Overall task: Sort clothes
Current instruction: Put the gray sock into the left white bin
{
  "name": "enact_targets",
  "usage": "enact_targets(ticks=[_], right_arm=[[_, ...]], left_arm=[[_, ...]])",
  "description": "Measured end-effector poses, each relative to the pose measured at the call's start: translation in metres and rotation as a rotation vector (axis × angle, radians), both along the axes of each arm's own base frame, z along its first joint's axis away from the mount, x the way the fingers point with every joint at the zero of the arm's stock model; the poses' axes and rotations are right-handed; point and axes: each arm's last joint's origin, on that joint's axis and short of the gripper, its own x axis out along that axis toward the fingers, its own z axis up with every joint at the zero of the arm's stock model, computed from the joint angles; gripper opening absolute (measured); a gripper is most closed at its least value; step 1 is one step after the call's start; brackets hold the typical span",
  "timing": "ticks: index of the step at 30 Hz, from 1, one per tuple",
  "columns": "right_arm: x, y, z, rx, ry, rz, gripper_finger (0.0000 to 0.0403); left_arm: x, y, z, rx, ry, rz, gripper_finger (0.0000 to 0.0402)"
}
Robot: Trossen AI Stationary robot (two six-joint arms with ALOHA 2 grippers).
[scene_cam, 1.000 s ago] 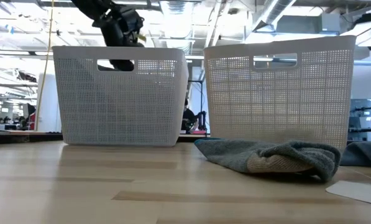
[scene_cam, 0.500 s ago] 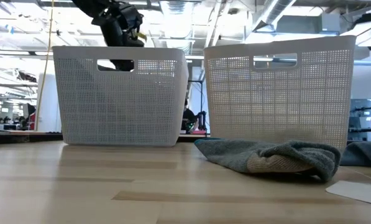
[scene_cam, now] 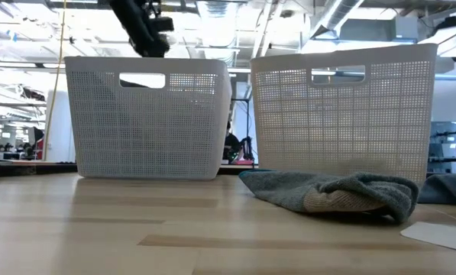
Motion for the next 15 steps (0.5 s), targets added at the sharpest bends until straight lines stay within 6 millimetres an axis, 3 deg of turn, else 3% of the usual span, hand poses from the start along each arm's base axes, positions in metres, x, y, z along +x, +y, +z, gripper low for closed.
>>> enact_targets(ticks=[7, 15], right_arm=[[0.0, 0.004, -0.007, 0.091, 0.053, 0.047, 0.0248], [0.007, 0.017, -0.022, 0.195, 0.153, 0.142, 0.0248]], left_arm=[[-0.001, -0.04, 0.021, -0.039, -0.149, -0.222, 0.0159], [0.01, -0.087, 0.026, -0.143, -0.219, -0.462, 0.0159]])
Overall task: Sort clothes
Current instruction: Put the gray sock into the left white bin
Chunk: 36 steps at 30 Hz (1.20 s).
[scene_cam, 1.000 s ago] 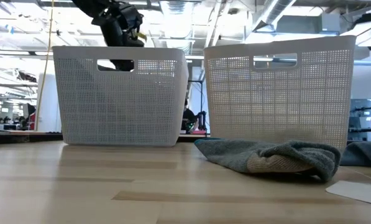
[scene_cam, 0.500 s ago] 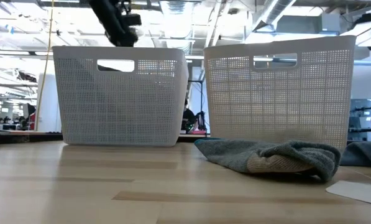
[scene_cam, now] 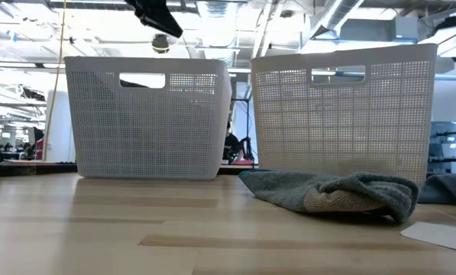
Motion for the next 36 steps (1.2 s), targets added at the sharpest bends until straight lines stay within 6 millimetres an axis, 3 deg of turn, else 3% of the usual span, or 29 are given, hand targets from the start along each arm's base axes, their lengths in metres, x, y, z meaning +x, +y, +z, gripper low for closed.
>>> enact_targets(ticks=[9, 18, 23, 29, 36], right_arm=[[0.022, 0.014, -0.044, 0.006, 0.143, 0.044, 0.0248], [0.045, 0.008, -0.086, -0.023, 0.261, 0.008, 0.0248], [0.062, 0.003, -0.112, 0.022, 0.326, 0.024, 0.0248], [0.075, -0.006, -0.137, 0.04, 0.403, 0.019, 0.0248], [0.081, -0.021, -0.147, 0.075, 0.429, -0.005, 0.0247]], left_arm=[[0.017, -0.057, -0.006, -0.077, 0.035, -0.308, 0.0159], [0.024, -0.104, -0.011, -0.087, 0.065, -0.505, 0.0159], [0.038, -0.124, -0.035, -0.099, 0.151, -0.569, 0.0159], [0.055, -0.142, -0.079, -0.125, 0.256, -0.604, 0.0159], [0.056, -0.156, -0.119, -0.146, 0.214, -0.634, 0.0159]])
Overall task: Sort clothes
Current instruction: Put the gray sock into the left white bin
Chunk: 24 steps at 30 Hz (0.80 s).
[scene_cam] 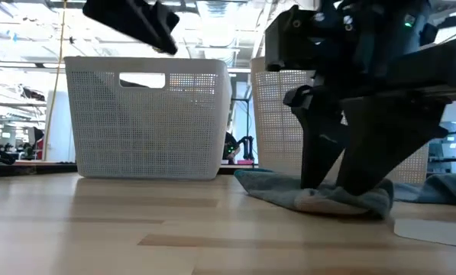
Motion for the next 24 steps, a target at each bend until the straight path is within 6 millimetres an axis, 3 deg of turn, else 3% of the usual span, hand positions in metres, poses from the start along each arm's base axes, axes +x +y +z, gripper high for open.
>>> enact_targets(ticks=[5, 11, 20, 24], right_arm=[[0.001, -0.006, -0.003, 0.007, 0.003, -0.005, 0.0218], [0.002, -0.008, -0.005, 0.024, 0.003, 0.014, 0.0139], [0.006, -0.014, -0.005, 0.013, -0.007, 0.039, 0.0026], [0.007, -0.017, -0.004, 0.004, -0.007, 0.055, 0.0006]], left_arm=[[-0.004, -0.005, -0.019, -0.029, -0.028, 0.001, 0.0159], [-0.006, -0.01, -0.037, -0.053, -0.099, -0.018, 0.0159], [-0.008, -0.016, -0.045, -0.101, -0.243, -0.042, 0.0159], [-0.009, -0.019, -0.048, -0.105, -0.292, -0.062, 0.0159]])
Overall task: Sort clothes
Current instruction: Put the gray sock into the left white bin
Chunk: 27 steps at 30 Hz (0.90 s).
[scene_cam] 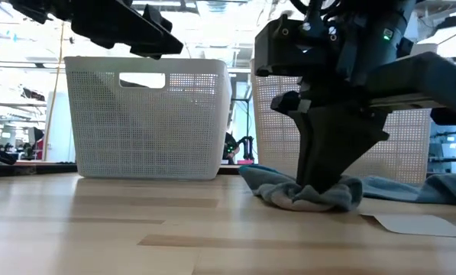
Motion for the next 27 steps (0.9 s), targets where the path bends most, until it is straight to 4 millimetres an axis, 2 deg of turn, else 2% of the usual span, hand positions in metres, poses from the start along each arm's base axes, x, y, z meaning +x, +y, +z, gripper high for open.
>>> enact_targets(ticks=[27], right_arm=[[0.023, -0.006, 0.031, -0.031, -0.084, 0.115, 0.0003]], left_arm=[[-0.002, 0.0, -0.005, 0.003, 0.0, 0.006, 0.0159]])
